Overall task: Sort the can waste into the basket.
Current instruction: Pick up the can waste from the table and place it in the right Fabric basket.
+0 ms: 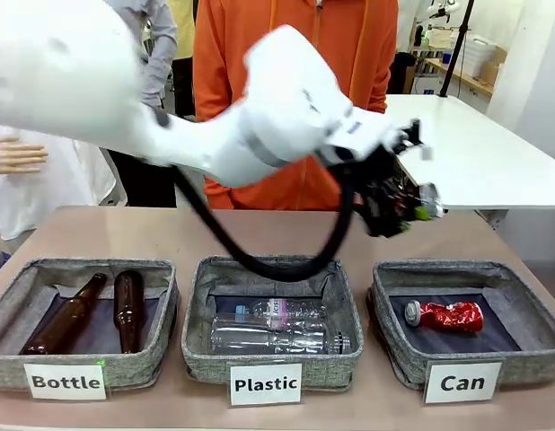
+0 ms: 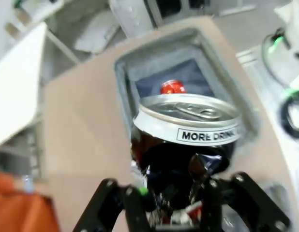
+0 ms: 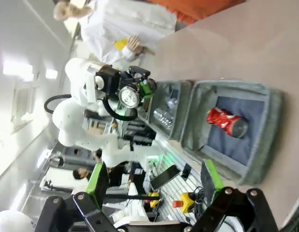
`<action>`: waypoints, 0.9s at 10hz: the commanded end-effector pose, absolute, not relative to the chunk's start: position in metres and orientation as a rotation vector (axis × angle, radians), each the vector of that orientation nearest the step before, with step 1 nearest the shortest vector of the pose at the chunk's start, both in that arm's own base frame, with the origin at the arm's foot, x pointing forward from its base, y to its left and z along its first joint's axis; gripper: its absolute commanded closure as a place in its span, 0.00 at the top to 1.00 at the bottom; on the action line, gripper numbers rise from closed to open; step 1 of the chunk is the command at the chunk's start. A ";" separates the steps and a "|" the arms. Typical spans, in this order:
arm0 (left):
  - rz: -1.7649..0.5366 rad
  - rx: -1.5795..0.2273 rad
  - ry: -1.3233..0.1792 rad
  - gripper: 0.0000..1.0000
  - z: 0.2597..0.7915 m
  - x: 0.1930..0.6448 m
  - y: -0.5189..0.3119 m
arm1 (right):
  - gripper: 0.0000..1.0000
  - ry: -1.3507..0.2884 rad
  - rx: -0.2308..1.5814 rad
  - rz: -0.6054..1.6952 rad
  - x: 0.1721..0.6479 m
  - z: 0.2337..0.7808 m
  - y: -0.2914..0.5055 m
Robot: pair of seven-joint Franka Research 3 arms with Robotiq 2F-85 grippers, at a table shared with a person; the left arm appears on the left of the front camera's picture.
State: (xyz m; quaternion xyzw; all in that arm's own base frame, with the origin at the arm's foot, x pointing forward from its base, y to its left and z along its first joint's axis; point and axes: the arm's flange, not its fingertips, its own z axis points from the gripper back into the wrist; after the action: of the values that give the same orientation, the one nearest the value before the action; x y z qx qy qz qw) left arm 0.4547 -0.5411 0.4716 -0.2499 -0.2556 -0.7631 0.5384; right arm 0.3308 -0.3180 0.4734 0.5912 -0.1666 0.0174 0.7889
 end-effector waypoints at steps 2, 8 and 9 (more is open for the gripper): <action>-1.931 -0.709 -0.498 0.00 0.444 0.482 -0.660 | 1.00 -0.439 1.135 -0.103 0.326 0.462 -0.369; -2.016 -0.666 -0.330 0.00 0.419 0.464 -0.703 | 1.00 -0.426 1.191 -0.069 0.314 0.469 -0.364; -2.033 -0.655 -0.307 0.57 0.417 0.462 -0.703 | 1.00 -0.426 1.191 -0.069 0.314 0.469 -0.364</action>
State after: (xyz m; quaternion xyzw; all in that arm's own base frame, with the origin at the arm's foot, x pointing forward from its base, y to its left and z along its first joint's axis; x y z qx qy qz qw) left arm 0.4416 -0.6732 0.4087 -0.2800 -0.1385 -0.8275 0.4665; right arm 0.3159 -0.3656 0.4663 0.5553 -0.1979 -0.0334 0.8071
